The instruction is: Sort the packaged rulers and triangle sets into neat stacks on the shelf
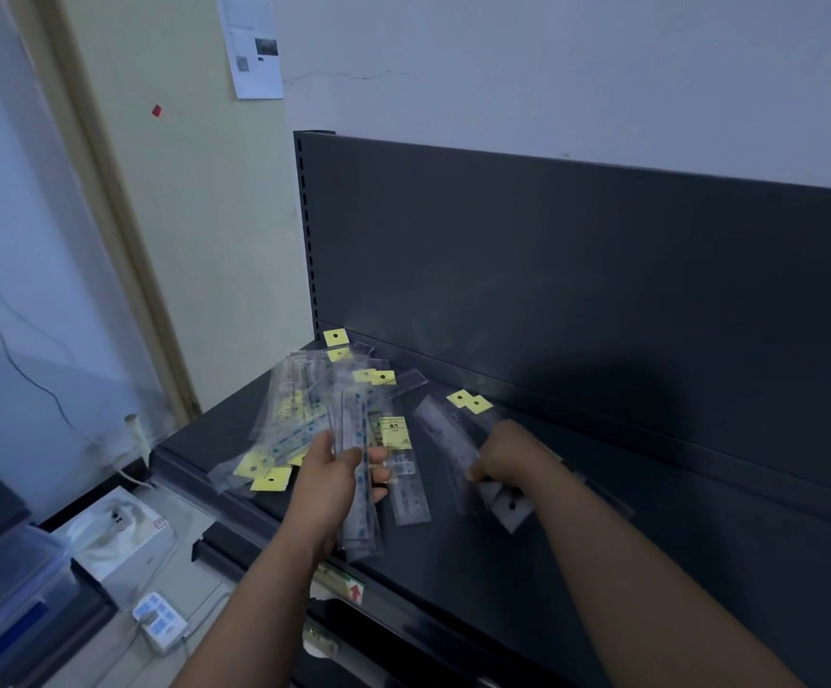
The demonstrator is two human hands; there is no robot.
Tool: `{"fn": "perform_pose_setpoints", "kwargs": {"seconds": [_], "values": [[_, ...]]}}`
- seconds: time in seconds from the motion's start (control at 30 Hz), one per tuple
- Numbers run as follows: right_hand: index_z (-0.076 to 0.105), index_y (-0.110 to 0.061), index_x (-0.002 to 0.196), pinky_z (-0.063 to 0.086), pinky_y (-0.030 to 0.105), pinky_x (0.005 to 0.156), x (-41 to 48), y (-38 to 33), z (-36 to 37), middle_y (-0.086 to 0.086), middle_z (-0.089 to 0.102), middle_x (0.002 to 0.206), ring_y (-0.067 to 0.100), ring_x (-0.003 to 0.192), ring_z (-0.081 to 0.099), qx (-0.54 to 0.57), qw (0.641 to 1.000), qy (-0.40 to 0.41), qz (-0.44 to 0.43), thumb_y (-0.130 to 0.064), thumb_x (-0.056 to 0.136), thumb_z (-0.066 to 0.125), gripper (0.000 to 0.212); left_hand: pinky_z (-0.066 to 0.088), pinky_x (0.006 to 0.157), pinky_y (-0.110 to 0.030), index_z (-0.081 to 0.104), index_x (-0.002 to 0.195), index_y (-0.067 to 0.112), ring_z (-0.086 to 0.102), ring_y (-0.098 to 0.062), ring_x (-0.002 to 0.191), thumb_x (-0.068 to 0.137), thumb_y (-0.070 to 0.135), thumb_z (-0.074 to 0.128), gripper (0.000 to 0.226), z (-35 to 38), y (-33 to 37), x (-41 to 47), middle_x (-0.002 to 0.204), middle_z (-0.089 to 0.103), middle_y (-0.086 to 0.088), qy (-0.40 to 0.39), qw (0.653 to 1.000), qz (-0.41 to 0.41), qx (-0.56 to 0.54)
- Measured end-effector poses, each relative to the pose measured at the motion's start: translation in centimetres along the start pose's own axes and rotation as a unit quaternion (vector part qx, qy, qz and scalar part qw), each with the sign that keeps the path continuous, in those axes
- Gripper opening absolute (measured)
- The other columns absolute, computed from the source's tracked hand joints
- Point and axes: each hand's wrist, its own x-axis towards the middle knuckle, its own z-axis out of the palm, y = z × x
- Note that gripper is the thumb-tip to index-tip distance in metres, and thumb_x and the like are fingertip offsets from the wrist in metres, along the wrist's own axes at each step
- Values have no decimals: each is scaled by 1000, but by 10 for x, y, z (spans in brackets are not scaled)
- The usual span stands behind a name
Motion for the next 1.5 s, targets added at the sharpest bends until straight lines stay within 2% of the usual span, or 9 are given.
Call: {"fn": "perform_pose_setpoints", "kwargs": {"seconds": [0.1, 0.2, 0.3, 0.43, 0.7, 0.9, 1.0, 1.2, 1.5], "values": [[45, -10, 64, 40, 25, 57, 0, 9, -4, 6, 53, 68, 24, 66, 53, 49, 996, 81, -9, -24, 83, 63, 30, 54, 61, -32, 17, 151, 17, 64, -21, 70, 102, 7, 37, 54, -1, -1, -4, 100, 69, -14, 5, 1000, 4, -2], [54, -8, 97, 45, 34, 79, 1, 26, -8, 14, 58, 109, 32, 99, 56, 25, 990, 139, -6, -33, 87, 60, 28, 52, 65, -35, 26, 146, 15, 61, -24, 73, 102, 6, 36, 46, 0, 0, -11, 101, 67, -16, 4, 1000, 9, -3], [56, -13, 117, 41, 36, 91, -3, 28, 1, 13, 53, 122, 32, 113, 47, -125, 974, 184, -43, -45, 79, 67, 52, 49, 65, -36, 46, 106, 28, 58, -24, 72, 102, 4, 34, 27, 6, 3, -20, 97, 64, -16, 6, 1000, 17, 0], [63, -10, 96, 43, 28, 70, -16, 1, 20, 9, 66, 106, 27, 99, 62, -103, 989, 87, -66, -45, 74, 74, 42, 50, 64, -35, 46, 100, 28, 59, -24, 72, 102, 4, 35, 27, 6, 0, -22, 97, 64, -16, 22, 1000, 19, -1], [59, 0, 97, 50, 30, 75, -12, 0, 12, 13, 63, 96, 27, 98, 65, -56, 998, -26, 2, -21, 73, 79, 38, 52, 66, -37, 43, 117, 14, 59, -24, 75, 101, 2, 35, 22, 5, -4, -28, 97, 63, -16, 12, 1000, -2, -28], [72, -9, 93, 53, 31, 76, -41, 24, 7, 3, 71, 86, 15, 77, 61, 263, 956, -92, -92, -19, 80, 75, 17, 49, 56, -31, 42, 114, 5, 53, -19, 67, 101, 14, 47, 17, 34, -12, -29, 86, 55, -12, -10, 1000, 13, -22], [73, -13, 82, 44, 19, 56, -58, 22, 4, 0, 69, 70, 8, 57, 53, 266, 940, -160, -140, -18, 79, 76, 7, 57, 71, -36, 47, 118, 6, 66, -21, 85, 96, 21, 58, 29, 54, -14, -26, 102, 66, -9, -9, 999, 33, 5], [66, -16, 86, 46, 29, 72, -35, 57, -12, 4, 68, 89, 22, 88, 64, -4, 989, 140, -46, -41, 78, 70, 26, 61, 66, -36, 43, 114, 5, 71, -26, 84, 103, 7, 39, 12, 58, -10, -28, 101, 68, -16, -4, 998, 28, -63], [57, -8, 118, 52, 32, 84, -19, 64, -9, 10, 65, 116, 28, 102, 65, -6, 993, 84, 77, -32, 71, 77, 56, 58, 59, -31, 45, 121, 6, 60, -23, 69, 104, 18, 37, 22, 36, -13, -37, 92, 63, -14, 0, 999, 34, -31]]}}
